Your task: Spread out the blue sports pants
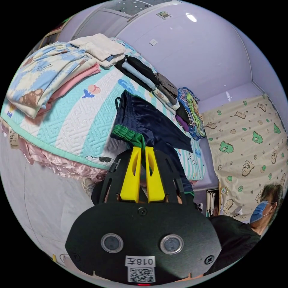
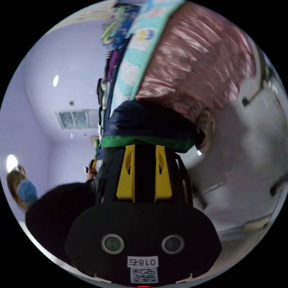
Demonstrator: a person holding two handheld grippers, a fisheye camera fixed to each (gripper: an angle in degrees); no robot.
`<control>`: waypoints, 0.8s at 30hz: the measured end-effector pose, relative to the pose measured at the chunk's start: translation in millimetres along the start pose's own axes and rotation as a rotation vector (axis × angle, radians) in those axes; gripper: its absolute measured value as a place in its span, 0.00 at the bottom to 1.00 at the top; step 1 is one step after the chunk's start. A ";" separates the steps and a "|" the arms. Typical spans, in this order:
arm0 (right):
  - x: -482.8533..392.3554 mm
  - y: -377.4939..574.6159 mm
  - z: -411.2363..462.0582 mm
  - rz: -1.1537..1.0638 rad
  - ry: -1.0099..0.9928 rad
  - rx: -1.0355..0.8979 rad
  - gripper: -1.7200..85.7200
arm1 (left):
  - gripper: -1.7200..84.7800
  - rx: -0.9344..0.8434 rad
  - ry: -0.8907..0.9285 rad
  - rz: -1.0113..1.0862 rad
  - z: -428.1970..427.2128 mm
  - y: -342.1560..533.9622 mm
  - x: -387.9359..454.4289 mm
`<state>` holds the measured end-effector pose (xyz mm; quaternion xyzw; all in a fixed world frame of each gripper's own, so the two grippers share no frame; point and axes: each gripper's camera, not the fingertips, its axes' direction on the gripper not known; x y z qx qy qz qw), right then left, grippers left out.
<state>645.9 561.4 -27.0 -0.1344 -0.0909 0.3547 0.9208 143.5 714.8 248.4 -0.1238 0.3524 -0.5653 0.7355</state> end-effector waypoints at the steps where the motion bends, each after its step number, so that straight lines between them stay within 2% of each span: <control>1: -16.1 -1.1 -0.5 -0.104 0.056 -0.016 0.14 | 0.01 0.001 0.001 -0.006 0.8 -0.2 0.9; 3: -39.3 -1.4 2.2 -0.253 0.211 -0.020 0.14 | 0.01 0.002 -0.008 -0.010 2.1 -1.4 4.2; 5: -57.6 -5.1 18.9 -0.379 0.376 -0.107 0.14 | 0.01 -0.001 -0.022 -0.013 3.8 -2.8 8.4; 8: -69.3 -11.1 47.8 -0.482 0.473 -0.244 0.15 | 0.01 -0.001 -0.036 -0.019 6.8 -4.8 15.6; 17: -104.1 -8.9 113.6 -0.688 0.621 -0.552 0.15 | 0.01 -0.011 -0.082 -0.036 17.2 -11.1 32.6; 24: -136.6 0.9 157.3 -0.799 0.733 -0.690 0.15 | 0.01 -0.017 -0.102 -0.038 30.6 -14.2 41.7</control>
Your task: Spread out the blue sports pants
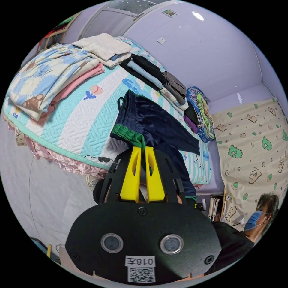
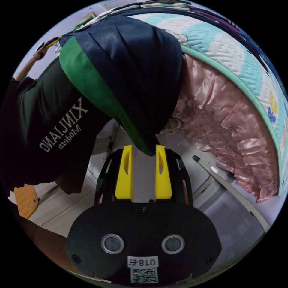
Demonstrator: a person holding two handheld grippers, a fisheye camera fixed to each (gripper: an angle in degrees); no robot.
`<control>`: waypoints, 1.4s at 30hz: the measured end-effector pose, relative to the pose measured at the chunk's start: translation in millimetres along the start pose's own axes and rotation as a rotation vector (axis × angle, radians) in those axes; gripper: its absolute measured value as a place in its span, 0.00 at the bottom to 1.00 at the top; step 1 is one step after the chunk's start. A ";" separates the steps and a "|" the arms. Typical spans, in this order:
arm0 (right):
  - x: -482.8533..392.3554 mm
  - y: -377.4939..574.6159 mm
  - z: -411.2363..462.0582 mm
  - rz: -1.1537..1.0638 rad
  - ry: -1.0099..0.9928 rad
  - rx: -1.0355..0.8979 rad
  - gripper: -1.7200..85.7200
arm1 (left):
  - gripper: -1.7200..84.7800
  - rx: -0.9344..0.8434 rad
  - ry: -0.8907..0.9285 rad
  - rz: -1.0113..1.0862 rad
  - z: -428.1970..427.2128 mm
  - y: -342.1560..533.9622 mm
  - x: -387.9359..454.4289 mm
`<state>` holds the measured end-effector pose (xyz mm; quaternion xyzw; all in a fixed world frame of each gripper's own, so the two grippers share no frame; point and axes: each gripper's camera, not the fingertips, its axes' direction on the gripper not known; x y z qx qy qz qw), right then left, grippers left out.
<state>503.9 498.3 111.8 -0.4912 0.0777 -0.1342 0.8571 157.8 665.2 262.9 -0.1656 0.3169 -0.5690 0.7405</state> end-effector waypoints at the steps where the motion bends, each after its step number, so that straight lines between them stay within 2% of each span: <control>1: -6.2 -5.6 -0.4 -0.010 0.006 -0.011 0.15 | 0.01 0.000 -0.001 -0.001 2.1 -0.2 0.9; 12: -79.7 -16.2 -25.6 -0.029 0.121 -0.026 0.05 | 0.01 -0.009 0.005 0.004 23.8 -1.9 -4.8; 18: -129.2 -6.8 -62.1 0.024 0.316 -0.004 0.03 | 0.01 0.009 0.051 -0.004 34.5 -1.4 -14.6; 26: -195.9 58.2 -231.1 0.330 0.671 0.487 0.02 | 0.01 0.106 0.212 0.057 33.4 -13.5 -13.7; 29: -218.4 66.8 -259.1 0.403 0.781 0.515 0.02 | 0.01 0.126 0.273 0.052 43.8 -10.6 -24.2; 37: -242.0 53.9 -301.4 0.569 0.771 0.547 0.02 | 0.01 0.061 0.304 -0.023 83.5 23.0 -78.9; 42: -223.8 13.0 -345.2 0.638 0.788 0.576 0.02 | 0.01 0.101 0.372 -0.047 104.5 6.7 -84.4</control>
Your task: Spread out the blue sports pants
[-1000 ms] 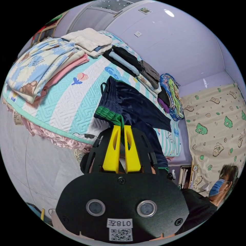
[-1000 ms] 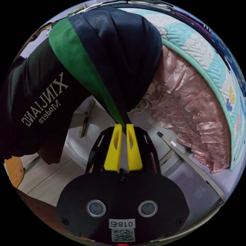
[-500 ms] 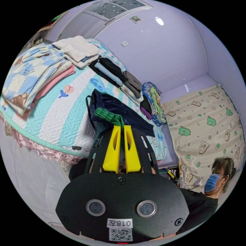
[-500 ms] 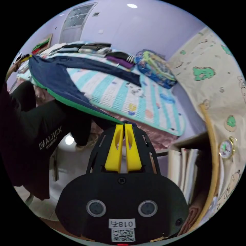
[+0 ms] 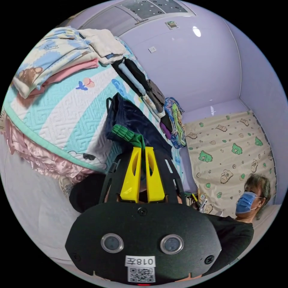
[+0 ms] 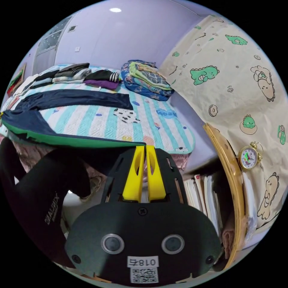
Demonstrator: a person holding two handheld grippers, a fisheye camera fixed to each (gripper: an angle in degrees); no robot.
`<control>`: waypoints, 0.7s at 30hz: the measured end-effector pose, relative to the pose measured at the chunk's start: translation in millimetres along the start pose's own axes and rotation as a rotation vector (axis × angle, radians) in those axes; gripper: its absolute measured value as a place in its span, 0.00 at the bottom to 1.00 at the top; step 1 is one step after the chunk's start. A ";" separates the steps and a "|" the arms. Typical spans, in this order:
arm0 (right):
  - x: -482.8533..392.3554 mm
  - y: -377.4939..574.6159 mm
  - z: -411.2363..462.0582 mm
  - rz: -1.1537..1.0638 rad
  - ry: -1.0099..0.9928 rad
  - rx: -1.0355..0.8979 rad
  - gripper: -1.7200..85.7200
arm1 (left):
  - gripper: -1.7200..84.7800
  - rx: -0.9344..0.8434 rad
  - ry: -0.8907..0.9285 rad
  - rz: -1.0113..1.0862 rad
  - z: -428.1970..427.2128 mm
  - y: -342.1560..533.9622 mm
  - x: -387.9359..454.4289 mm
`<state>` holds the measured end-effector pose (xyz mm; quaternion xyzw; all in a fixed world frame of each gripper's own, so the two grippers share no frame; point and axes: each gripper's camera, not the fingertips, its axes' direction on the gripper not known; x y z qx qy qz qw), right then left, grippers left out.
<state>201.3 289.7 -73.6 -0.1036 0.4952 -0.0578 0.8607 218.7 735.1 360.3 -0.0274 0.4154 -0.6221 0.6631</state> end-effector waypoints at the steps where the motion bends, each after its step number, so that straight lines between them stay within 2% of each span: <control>1: 2.9 -21.0 1.6 0.025 -0.012 0.013 0.02 | 0.01 0.015 0.027 -0.008 7.8 -9.5 -2.6; 6: 14.3 -138.1 31.8 0.103 -0.098 0.043 0.02 | 0.01 0.044 0.077 -0.019 62.6 -75.6 -10.7; 9: 9.8 -226.0 84.8 0.169 -0.189 0.018 0.02 | 0.01 0.048 0.070 -0.055 115.0 -127.0 -28.4; 11: -8.6 -286.7 144.3 0.221 -0.222 -0.080 0.02 | 0.01 0.055 0.071 -0.109 148.9 -153.2 -49.6; 15: -47.0 -346.0 212.3 0.241 -0.197 -0.244 0.02 | 0.01 0.062 0.045 -0.249 207.4 -186.6 -99.2; 21: -54.7 -410.3 219.4 0.259 -0.204 -0.202 0.02 | 0.01 0.058 0.077 -0.169 220.6 -208.7 -104.9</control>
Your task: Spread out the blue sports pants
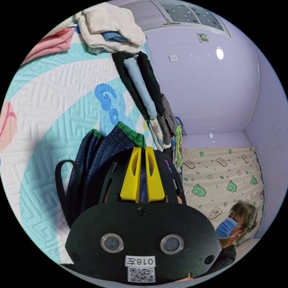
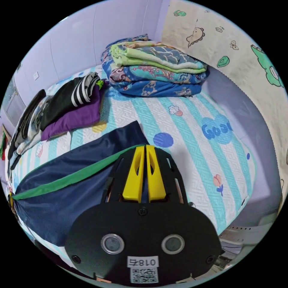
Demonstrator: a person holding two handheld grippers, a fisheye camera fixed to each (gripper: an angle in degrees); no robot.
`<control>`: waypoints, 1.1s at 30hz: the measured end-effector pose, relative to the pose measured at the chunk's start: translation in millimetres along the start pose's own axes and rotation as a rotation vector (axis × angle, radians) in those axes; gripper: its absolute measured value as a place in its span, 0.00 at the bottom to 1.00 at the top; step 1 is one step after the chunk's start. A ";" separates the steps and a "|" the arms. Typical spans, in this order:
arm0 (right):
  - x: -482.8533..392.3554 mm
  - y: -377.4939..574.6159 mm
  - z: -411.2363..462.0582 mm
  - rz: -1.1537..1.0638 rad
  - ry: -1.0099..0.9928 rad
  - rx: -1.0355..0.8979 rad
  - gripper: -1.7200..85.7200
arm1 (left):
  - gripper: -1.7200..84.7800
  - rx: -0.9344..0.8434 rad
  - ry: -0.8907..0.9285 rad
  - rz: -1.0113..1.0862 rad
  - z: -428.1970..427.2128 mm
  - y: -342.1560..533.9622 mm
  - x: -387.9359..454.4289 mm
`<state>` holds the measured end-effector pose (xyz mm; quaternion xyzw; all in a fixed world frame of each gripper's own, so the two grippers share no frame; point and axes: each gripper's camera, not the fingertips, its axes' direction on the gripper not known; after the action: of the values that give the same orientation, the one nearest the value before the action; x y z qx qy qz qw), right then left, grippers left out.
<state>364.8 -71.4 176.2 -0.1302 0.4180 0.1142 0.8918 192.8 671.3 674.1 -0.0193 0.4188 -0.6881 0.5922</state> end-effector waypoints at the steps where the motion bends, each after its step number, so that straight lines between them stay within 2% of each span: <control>1: -3.5 -13.9 -2.2 -0.022 0.015 0.000 0.02 | 0.01 -0.003 0.017 0.008 2.3 -4.6 -1.3; 10: -54.7 -105.8 35.1 -0.083 0.110 -0.126 0.02 | 0.01 0.065 0.033 -0.130 53.8 -42.1 -47.4; 15: -72.1 -134.4 46.9 -0.136 0.140 -0.173 0.03 | 0.03 0.054 -0.005 -0.119 60.7 -50.4 -44.2; 20: -94.3 -151.3 74.3 -0.247 0.218 -0.298 0.06 | 0.11 0.036 0.045 -0.141 71.0 -55.4 -48.9; 22: -95.7 -154.1 71.8 -0.263 0.213 -0.292 0.08 | 0.16 0.000 0.074 -0.107 70.9 -56.6 -34.6; 27: -67.0 -154.6 48.6 -0.169 0.022 -0.262 0.16 | 0.19 -0.106 0.115 0.062 56.5 -39.6 18.1; 30: -27.7 -134.5 21.3 -0.011 -0.115 -0.130 0.18 | 0.18 -0.147 0.112 0.232 35.6 -13.4 58.9; 33: 11.8 -88.5 -5.9 0.163 -0.430 0.064 0.17 | 0.16 -0.157 0.082 0.402 9.0 25.2 91.9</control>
<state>395.6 -155.4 175.4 -0.0404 0.2309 0.1976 0.9518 190.2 591.2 621.7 0.0465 0.4903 -0.5219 0.6965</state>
